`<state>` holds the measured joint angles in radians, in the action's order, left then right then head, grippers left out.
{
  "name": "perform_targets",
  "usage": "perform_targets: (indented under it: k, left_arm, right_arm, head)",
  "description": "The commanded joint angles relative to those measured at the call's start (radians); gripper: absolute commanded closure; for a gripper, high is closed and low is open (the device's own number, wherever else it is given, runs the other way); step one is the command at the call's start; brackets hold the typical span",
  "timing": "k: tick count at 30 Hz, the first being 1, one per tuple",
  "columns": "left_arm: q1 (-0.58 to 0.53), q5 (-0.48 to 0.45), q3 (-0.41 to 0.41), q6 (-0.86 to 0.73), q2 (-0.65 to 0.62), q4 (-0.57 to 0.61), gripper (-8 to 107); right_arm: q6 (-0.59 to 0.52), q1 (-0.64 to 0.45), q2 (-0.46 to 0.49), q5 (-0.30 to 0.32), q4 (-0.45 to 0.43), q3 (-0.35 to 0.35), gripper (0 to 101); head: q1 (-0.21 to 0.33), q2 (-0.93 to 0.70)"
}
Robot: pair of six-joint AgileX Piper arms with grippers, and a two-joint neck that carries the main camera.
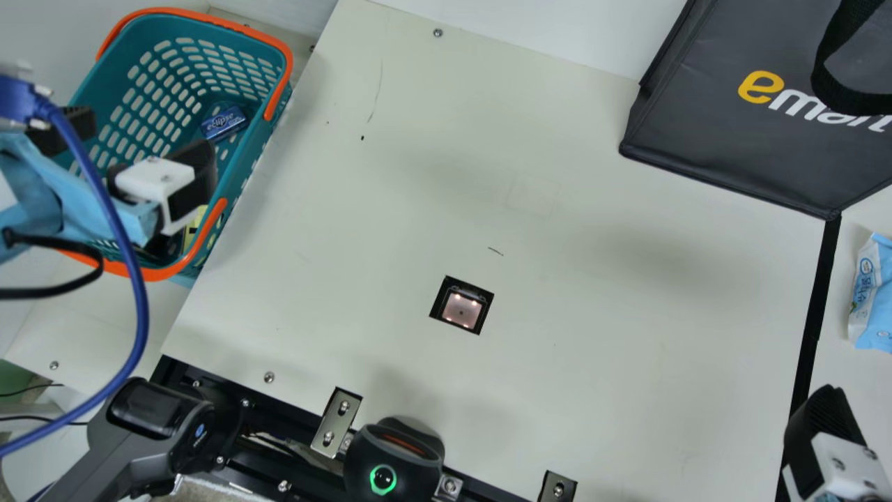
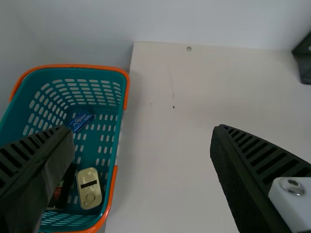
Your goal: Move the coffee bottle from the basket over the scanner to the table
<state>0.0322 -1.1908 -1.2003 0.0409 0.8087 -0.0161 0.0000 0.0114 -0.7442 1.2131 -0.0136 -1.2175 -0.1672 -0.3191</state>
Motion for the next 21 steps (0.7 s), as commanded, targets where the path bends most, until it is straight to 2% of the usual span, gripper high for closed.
perform_targets:
  k: [1, 9, 16, 21]
  left_arm:
    - [0.029, 0.014, 0.002, 0.02, 0.032, -0.016, 9]
    - [0.196, 0.066, -0.009, 0.03, 0.171, -0.027, 9]
    - [0.4, 0.104, -0.046, -0.099, 0.295, 0.048, 9]
    - [0.508, 0.137, -0.064, -0.238, 0.373, 0.104, 9]
  right_arm:
    - [0.0, 0.0, 0.0, 0.0, 0.0, 0.0, 6]
    - [0.0, 0.0, 0.0, 0.001, 0.0, 0.0, 6]
    - [0.0, 0.0, 0.0, 0.001, 0.0, 0.0, 6]
    - [0.0, 0.0, 0.0, 0.001, 0.0, 0.0, 6]
  head:
    - [0.029, -0.002]
    - [0.029, -0.002]
    - [0.029, -0.002]
    - [0.029, -0.002]
